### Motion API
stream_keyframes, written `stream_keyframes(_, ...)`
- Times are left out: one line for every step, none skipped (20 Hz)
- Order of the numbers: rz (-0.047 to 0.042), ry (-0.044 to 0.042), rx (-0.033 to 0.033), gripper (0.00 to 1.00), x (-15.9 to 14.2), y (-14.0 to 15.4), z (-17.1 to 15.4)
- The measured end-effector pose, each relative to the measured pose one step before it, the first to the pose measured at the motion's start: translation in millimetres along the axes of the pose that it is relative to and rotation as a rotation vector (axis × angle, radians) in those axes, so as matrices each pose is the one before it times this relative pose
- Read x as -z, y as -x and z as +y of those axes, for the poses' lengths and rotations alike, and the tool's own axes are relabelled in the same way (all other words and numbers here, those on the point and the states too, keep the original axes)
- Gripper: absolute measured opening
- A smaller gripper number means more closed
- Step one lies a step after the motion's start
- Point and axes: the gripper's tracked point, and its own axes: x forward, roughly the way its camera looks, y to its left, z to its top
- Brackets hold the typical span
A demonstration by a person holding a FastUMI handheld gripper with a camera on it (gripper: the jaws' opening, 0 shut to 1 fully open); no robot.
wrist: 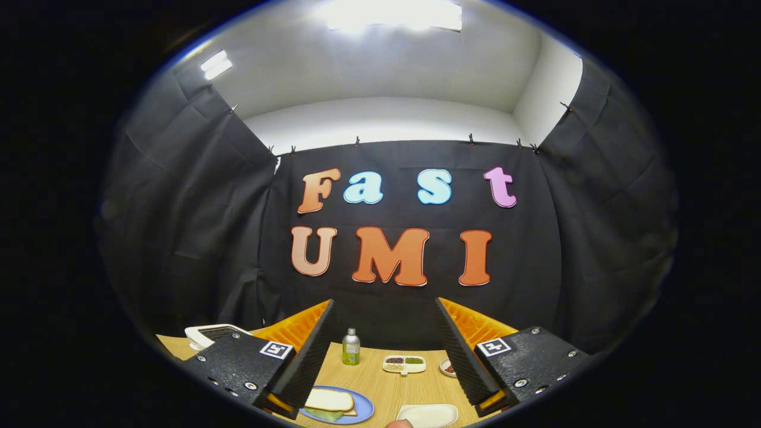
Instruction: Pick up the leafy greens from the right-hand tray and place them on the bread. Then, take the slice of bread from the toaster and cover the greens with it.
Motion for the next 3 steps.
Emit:
stream_keyframes(0.00205,-0.00302,0.00065,0.97,0.11,0.05,-0.14)
stream_keyframes(0.00128,-0.00281,-0.00101,0.97,0.94,0.26,0.58)
stream_keyframes(0.00197,-0.00205,0.00095,0.97,0.85,0.79,-0.01)
